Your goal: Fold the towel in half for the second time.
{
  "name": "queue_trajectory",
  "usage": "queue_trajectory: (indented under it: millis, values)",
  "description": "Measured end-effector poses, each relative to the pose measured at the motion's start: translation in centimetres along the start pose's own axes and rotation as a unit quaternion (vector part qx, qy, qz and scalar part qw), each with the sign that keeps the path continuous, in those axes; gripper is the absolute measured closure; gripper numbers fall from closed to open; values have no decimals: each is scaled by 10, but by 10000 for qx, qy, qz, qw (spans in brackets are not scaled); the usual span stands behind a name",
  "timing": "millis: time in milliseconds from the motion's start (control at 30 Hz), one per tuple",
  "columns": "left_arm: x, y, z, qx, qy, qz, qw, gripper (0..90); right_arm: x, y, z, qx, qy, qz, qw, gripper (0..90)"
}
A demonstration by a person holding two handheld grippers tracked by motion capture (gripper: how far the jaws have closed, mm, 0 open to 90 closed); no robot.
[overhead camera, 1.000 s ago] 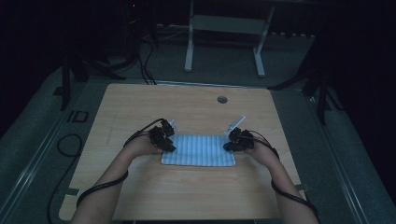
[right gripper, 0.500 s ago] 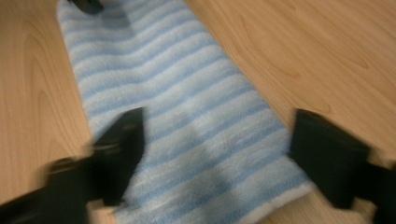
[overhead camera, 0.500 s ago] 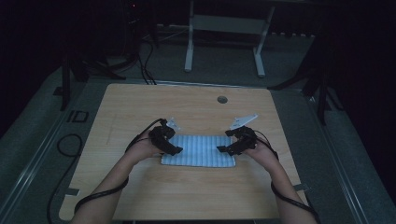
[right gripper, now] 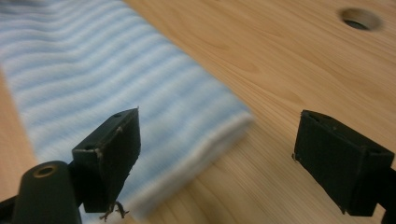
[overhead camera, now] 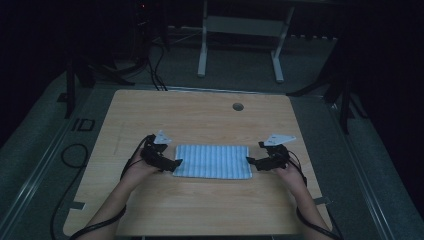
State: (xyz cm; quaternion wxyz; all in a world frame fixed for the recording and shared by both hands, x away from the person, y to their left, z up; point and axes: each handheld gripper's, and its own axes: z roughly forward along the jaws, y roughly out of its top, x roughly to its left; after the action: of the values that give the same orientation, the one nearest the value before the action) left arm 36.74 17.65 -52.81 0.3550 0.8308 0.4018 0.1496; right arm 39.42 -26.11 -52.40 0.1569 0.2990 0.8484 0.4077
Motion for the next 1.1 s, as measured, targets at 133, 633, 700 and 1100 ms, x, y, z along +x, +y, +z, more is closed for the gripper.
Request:
queue_trajectory:
  millis: [133, 633, 700, 1100]
  values:
    - [15, -18, -10, -116, 115, -375, 9992, 29, -10, -17, -13, -245, -383, 212, 9987, 141]
    - [40, -67, -48, -523, 762, -1056, 9901, 29, -26, -61, -54, -225, -1494, 959, 9839, 141]
    - [44, -74, -53, -643, 831, -1186, 9874, 29, -28, -67, -60, -278, -1597, 1106, 9806, 141]
    - [54, -100, -70, -776, 1093, -1441, 9804, 29, -42, -92, -77, -509, -2145, 1673, 9609, 141]
